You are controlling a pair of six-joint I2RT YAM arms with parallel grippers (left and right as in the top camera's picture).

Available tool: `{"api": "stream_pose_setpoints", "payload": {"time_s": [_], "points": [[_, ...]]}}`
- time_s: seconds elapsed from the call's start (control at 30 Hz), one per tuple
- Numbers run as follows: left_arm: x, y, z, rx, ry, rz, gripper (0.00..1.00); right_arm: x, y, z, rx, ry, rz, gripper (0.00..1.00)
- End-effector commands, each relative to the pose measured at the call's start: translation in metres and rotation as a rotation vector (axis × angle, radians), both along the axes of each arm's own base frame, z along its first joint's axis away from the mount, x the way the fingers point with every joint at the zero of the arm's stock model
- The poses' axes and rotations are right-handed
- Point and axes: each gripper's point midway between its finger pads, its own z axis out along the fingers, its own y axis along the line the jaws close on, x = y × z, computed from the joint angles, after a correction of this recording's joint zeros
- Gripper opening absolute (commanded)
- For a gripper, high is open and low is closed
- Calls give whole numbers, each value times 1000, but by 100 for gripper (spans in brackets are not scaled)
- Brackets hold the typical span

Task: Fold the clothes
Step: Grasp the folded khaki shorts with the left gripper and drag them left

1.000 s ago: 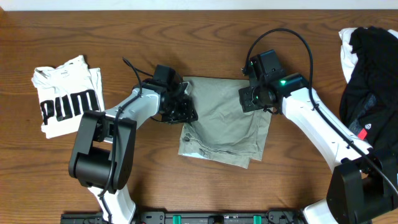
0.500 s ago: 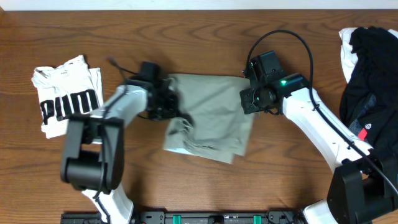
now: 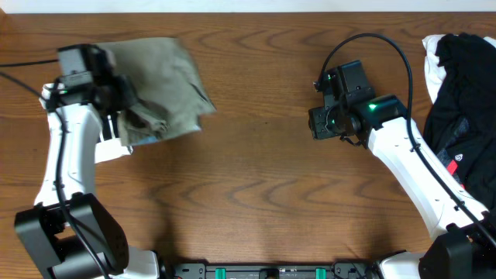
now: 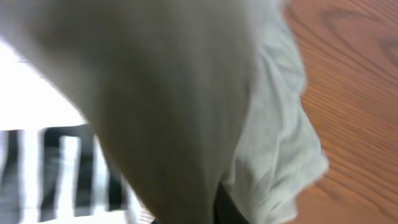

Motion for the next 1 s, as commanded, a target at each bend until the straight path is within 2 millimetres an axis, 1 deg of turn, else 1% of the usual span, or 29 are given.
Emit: {"api": "stream_pose_setpoints", "payload": {"time_s": [0.0, 0.07, 0.17, 0.27, 0.4, 0.5, 0.53, 0.6, 0.63, 0.73, 0.83, 0.97], "points": [[-2, 33, 14, 69, -28, 40, 6, 0, -2, 3, -6, -9, 8, 55], [-4, 46, 16, 73, -36, 71, 6, 0, -2, 3, -6, -10, 8, 54], [-7, 59, 19, 76, -45, 101, 6, 0, -2, 3, -6, -9, 7, 54], [-7, 69, 24, 90, -58, 112, 5, 0, -2, 3, -6, -9, 7, 55], [-3, 76, 31, 117, -89, 105, 6, 0, -2, 3, -6, -9, 7, 55], [-2, 77, 33, 118, -99, 84, 6, 0, -2, 3, -6, -9, 7, 55], [-1, 73, 34, 102, -108, 54, 6, -1, -3, 3, -6, -8, 7, 55], [0, 56, 37, 20, -136, -55, 6, -1, -3, 3, -7, -7, 8, 56], [-3, 55, 38, -4, -132, -59, 6, -1, -3, 3, -8, -8, 10, 56], [-12, 70, 37, -18, -118, -12, 6, -1, -3, 3, -15, -8, 25, 57], [-22, 91, 36, -4, -112, 45, 6, -2, -3, 2, -17, -5, 25, 57], [-32, 112, 36, -1, -113, 99, 6, -2, -3, 2, -16, -5, 24, 56]]}}
